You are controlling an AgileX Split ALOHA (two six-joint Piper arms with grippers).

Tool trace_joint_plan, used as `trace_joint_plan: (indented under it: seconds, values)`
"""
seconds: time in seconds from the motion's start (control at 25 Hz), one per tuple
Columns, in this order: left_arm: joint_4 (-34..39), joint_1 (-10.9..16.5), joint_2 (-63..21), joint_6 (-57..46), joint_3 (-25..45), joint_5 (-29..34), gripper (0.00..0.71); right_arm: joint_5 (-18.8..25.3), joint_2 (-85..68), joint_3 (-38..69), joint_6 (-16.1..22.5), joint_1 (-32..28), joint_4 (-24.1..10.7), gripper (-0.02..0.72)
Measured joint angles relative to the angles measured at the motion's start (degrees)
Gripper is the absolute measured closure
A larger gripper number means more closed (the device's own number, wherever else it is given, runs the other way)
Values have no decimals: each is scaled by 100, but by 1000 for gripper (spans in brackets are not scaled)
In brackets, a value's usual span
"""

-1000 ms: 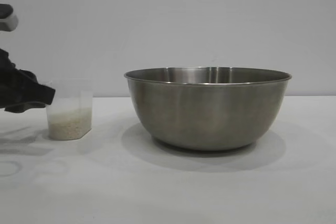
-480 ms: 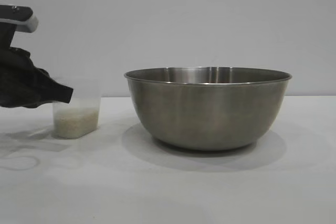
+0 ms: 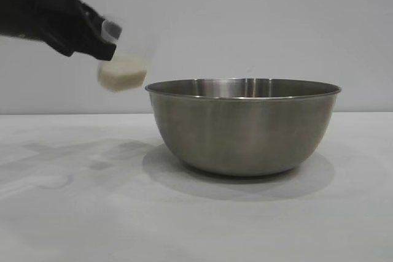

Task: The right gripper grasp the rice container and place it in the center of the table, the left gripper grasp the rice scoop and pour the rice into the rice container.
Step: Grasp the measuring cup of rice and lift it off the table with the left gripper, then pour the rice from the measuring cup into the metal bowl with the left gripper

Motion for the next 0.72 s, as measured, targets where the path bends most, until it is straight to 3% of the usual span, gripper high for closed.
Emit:
trace_joint_plan:
  seconds: [0.16, 0.48, 0.72]
  values:
    - [463, -93, -50, 711, -494, 428, 710, 0, 0, 0, 0, 0, 0, 304]
    - [637, -930, -63, 3047, -1316, 1661, 710, 0, 0, 0, 0, 0, 0, 304]
    - [1140, -1220, -63, 4415, -1511, 2024, 710, 0, 0, 0, 0, 0, 0, 304]
